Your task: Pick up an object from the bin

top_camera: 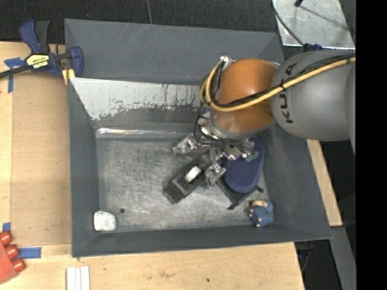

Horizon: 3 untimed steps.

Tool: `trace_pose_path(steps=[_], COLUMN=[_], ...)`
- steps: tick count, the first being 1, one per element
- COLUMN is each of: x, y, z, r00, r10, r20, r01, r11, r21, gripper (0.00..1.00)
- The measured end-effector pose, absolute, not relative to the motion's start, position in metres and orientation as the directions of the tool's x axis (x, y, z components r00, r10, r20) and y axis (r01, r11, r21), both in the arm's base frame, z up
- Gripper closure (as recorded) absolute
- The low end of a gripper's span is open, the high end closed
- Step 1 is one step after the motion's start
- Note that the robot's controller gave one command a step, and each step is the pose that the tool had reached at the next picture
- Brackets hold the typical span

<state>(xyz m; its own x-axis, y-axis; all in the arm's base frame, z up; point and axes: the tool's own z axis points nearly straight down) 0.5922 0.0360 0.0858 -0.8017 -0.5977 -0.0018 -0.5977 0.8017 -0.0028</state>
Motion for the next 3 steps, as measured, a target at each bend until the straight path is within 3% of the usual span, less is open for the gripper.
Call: trace_pose_path(steps=[1,2,3], x=[0.590,0.609,0.609], y=[0.031,0.088,0.097], z=[0.087,0.108,0.256], r00=[-0.804,-0.786,-0.641], r10=[-0.595,-0.618,-0.768], r20=[0.015,-0.002,-0.004], r01=[-0.595,-0.618,-0.768], r11=[0.804,0.786,0.641], r21=[-0.001,0.000,-0.004], gripper=[1.00,1.00,1.00])
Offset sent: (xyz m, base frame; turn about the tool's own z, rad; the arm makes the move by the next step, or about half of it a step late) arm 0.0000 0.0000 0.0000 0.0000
